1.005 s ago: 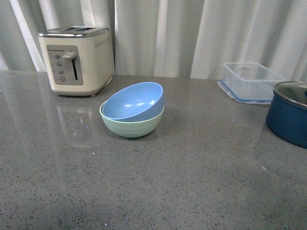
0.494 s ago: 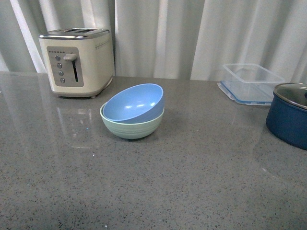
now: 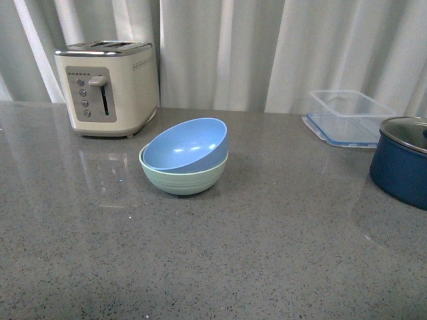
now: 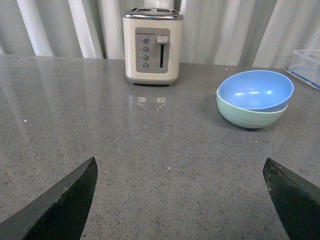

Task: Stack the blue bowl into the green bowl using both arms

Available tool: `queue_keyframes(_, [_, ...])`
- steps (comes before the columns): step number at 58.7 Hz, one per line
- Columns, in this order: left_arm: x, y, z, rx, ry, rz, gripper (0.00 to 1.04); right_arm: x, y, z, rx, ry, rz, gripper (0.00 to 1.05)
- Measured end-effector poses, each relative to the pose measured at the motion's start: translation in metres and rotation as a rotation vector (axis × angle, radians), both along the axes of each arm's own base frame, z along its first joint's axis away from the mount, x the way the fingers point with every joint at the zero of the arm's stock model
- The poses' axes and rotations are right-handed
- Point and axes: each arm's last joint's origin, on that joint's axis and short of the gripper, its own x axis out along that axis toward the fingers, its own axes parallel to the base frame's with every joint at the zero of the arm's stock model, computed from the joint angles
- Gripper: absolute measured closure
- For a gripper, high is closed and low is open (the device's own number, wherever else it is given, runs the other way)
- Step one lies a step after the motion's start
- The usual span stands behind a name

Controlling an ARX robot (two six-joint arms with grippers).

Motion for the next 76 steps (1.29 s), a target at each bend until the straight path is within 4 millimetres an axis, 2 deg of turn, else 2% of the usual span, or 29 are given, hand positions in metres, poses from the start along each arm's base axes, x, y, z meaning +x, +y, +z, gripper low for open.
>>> queue_keyframes(30, [0.0, 0.0, 0.0, 0.0, 0.0, 0.0, 0.07, -0.01, 0.0, -0.001, 0.0, 0.0, 0.0, 1.04])
queue_keyframes(39, [0.0, 0.0, 0.0, 0.0, 0.0, 0.0, 0.07, -0.021, 0.0, -0.003, 0.0, 0.006, 0.003, 1.04])
queue_keyframes(60, [0.0, 0.0, 0.0, 0.0, 0.0, 0.0, 0.07, -0.021, 0.0, -0.003, -0.001, 0.005, 0.003, 1.04])
queue_keyframes(76, [0.0, 0.0, 0.0, 0.0, 0.0, 0.0, 0.07, -0.021, 0.0, -0.003, -0.001, 0.006, 0.003, 0.6])
